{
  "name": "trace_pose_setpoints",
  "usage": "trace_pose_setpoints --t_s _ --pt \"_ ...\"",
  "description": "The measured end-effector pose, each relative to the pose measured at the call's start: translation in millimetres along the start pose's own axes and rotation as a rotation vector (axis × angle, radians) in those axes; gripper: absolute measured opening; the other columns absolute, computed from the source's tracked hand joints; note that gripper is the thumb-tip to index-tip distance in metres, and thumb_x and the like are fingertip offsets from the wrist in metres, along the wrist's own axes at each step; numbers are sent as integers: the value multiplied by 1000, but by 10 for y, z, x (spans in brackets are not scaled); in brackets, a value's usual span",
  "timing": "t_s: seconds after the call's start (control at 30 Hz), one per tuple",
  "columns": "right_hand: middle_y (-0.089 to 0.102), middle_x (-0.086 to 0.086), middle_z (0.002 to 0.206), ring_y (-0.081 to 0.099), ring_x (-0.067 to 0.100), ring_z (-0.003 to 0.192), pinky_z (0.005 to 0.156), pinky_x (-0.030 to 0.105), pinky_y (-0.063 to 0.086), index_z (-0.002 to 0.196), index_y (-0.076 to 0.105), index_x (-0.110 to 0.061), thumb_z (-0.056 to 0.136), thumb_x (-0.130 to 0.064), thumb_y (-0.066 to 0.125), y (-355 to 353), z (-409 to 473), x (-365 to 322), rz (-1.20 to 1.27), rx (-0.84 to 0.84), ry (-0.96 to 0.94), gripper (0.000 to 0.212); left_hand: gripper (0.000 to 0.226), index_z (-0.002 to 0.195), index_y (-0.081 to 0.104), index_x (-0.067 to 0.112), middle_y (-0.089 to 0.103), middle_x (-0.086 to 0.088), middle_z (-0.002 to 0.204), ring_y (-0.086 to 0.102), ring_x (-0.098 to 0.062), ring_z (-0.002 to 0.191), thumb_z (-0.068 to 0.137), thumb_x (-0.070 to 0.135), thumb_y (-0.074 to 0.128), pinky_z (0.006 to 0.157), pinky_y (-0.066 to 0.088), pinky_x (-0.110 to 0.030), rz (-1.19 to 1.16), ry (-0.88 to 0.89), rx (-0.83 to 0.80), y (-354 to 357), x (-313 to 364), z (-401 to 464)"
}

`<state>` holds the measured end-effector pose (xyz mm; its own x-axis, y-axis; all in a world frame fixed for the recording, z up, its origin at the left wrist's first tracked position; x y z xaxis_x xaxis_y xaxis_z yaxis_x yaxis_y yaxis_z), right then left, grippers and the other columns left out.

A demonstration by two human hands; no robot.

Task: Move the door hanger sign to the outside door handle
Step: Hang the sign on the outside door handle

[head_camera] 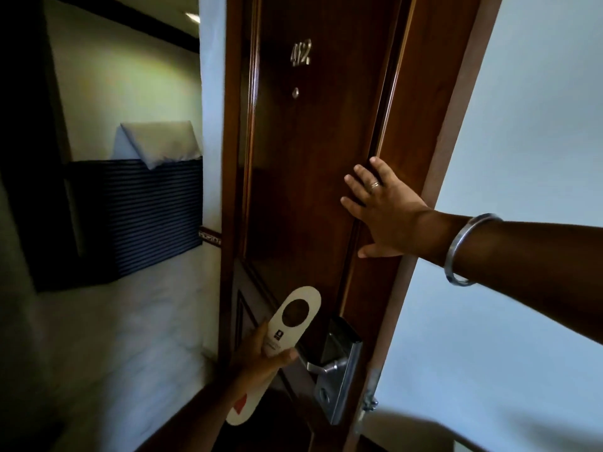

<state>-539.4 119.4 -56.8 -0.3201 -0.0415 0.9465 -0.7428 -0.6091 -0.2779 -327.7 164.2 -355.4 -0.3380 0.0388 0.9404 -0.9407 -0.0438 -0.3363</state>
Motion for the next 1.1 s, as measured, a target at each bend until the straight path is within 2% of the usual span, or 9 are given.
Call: trace_pose_setpoints --t_s 0.1,0.2,0.4,0.53,0.6,0.7,0.83,0.97,1.1 --pt "-9 19 165 -11 42 151 116 61 -13 158 -3 -22 79 -87 17 41 4 -1 -15 20 -11 104 92 152 34 26 42 -7 152 45 -31 138 76 44 82 111 43 -54 77 -72 -109 -23 -136 63" --pt "-7 19 166 -8 42 152 116 60 -12 158 -1 -23 78 -87 16 73 2 29 -15 48 -12 104 85 149 40 28 38 -9 156 37 -33 143 78 41 83 116 36 -55 -3 -147 -139 -57 -241 122" --pt "-6 18 166 -7 42 151 117 60 -11 158 -1 -24 77 -88 13 169 28 10 -7 63 -34 105 67 143 49 12 56 -10 143 55 -26 130 84 17 79 113 43 -45 -40 -238 -348 -45 -151 318" --pt "-6 19 166 -7 43 151 116 62 -12 158 -3 -23 76 -88 10 190 54 13 -33 56 -52 105 55 136 57 5 61 -20 138 56 -35 129 85 14 77 114 40 -49 -4 -269 -459 -27 -78 364" --pt "-7 19 166 -7 43 151 116 62 -12 158 -5 -23 76 -89 9 192 45 19 -35 48 -56 105 57 134 60 16 66 -8 132 61 -27 122 80 23 80 113 42 -46 18 -292 -524 0 -91 310" --pt "-8 19 165 -7 43 151 116 63 -11 157 -6 -23 76 -89 8 202 40 30 -52 47 -56 106 83 142 50 29 59 8 135 57 -12 121 67 39 86 109 47 -39 23 -308 -589 103 -221 204" --pt "-8 18 166 -8 43 151 116 63 -11 157 -7 -24 74 -90 7 210 38 13 -59 39 -64 106 108 147 34 39 51 15 134 53 -12 123 55 53 88 101 52 -38 19 -240 -467 431 -440 39" --pt "-6 18 166 -6 42 152 117 63 -9 157 -7 -24 73 -90 4 205 35 33 -74 36 -71 107 106 143 28 45 36 17 135 44 -5 121 57 59 87 81 44 -17 18 -81 -193 906 -555 -101" --pt "-5 18 166 -4 43 152 118 63 -8 157 -7 -25 73 -89 2 246 42 26 -95 39 -79 107 97 133 33 46 38 21 131 46 -4 121 52 64 82 83 45 -15 10 -40 -24 1379 -563 -109"
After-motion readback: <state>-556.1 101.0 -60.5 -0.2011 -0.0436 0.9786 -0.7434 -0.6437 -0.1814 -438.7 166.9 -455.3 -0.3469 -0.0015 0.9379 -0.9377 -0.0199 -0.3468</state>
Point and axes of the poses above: each hand's wrist, its own z-axis towards the middle knuckle, its own y-axis out of the palm, x = y × z, the point moved 1 cm from there along z, towards the middle knuckle
